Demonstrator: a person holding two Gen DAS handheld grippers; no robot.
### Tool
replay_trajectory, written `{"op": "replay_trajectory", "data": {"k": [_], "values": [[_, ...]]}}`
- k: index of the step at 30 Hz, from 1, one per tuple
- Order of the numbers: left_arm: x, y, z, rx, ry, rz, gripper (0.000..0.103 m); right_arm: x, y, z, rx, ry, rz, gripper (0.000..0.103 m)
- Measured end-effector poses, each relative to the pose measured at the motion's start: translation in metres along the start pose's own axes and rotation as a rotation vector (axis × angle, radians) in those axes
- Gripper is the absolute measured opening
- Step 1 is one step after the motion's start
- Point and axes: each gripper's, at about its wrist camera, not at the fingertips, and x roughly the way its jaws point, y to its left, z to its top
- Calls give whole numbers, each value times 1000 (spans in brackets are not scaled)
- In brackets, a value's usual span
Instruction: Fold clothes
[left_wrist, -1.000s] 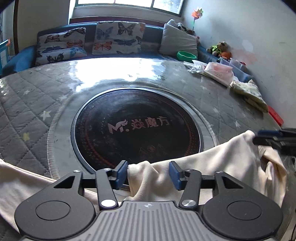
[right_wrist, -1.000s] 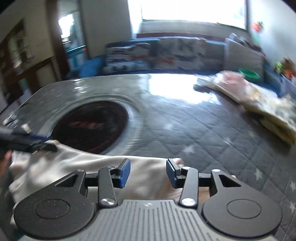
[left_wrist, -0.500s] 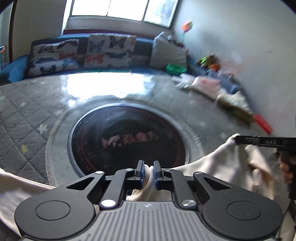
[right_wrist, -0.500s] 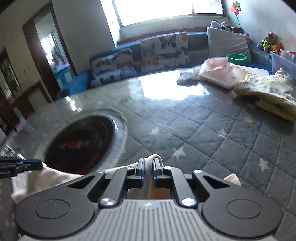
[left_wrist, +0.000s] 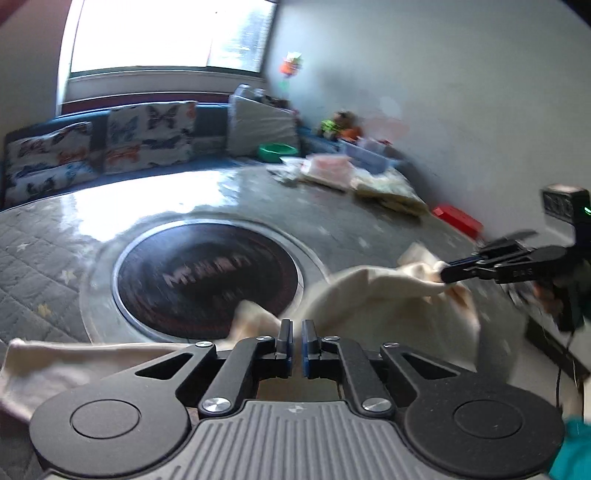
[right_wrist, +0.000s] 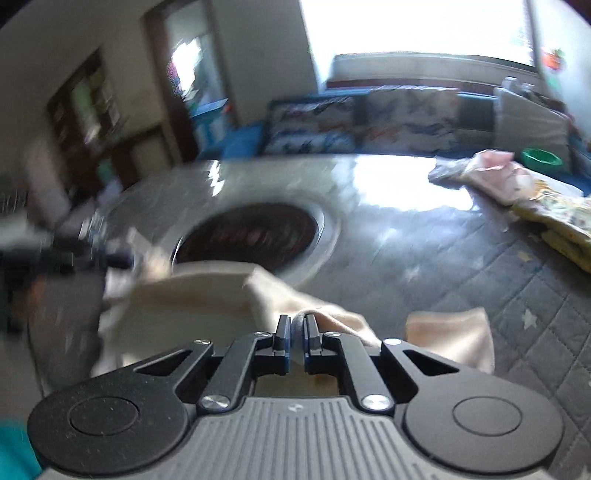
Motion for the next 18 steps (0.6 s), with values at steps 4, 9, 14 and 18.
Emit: {"op": "replay_trajectory", "data": {"k": [4, 9, 14, 18], "values": [[-1, -10, -16, 69, 64, -9, 6, 5, 4, -20, -28, 118, 5, 6], [-18, 0, 7, 43, -36, 35, 12, -3, -3, -17, -3, 128, 6, 19], [2, 19, 39, -57, -69, 122, 31, -7, -13, -8, 28, 87, -37, 32], [40, 35, 52, -138, -16, 142, 50, -5, -26, -1, 115, 25, -55, 39]]}}
